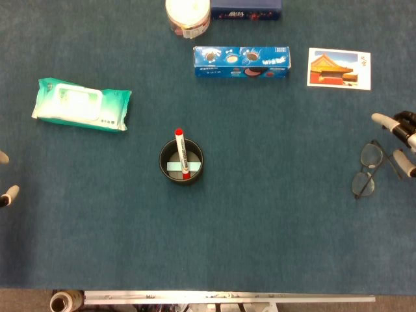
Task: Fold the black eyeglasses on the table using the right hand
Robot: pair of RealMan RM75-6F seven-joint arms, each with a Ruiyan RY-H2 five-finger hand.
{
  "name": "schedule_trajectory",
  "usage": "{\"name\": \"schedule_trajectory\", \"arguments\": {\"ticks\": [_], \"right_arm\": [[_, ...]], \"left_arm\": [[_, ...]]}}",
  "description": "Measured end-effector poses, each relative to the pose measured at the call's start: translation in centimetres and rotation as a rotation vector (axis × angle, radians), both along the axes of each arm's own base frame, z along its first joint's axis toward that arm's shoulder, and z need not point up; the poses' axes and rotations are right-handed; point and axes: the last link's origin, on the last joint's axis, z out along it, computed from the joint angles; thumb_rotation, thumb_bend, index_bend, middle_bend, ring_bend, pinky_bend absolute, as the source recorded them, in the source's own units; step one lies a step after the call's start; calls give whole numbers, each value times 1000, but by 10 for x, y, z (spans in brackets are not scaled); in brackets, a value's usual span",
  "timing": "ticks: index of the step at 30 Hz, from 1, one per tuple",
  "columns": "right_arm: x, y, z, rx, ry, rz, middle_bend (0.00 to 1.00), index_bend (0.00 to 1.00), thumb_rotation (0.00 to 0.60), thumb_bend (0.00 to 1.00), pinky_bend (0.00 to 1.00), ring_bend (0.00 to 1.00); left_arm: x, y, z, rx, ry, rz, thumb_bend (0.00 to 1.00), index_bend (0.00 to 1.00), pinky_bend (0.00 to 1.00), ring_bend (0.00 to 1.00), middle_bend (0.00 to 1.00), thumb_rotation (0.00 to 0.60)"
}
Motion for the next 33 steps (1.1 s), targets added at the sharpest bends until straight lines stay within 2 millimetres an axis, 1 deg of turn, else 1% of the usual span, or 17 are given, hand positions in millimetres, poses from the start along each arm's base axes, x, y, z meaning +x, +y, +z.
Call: {"name": "schedule_trajectory", "arguments": {"ticks": [11, 20, 27, 33], "right_arm": [[-1, -6, -20, 54, 19, -3, 317, 139, 600, 474, 329, 215], [-2, -10, -31, 78, 25, -2, 317, 139, 600, 474, 329, 215], [-4, -11, -35, 84, 25, -6, 317, 140, 600, 474, 329, 215], [-1, -11, -28, 58, 19, 10, 317, 140, 600, 474, 329, 215]], "left_arm": [[-4, -2, 1, 3, -7, 10, 38, 454, 515, 312, 380, 600], [-8, -3, 1, 2, -14, 19, 38, 454, 515, 312, 381, 600], [-10, -4, 0, 1, -16, 26, 38, 454, 515, 312, 380, 600], [-9, -4, -1, -1, -14, 20, 38, 454, 515, 312, 381, 600]]}}
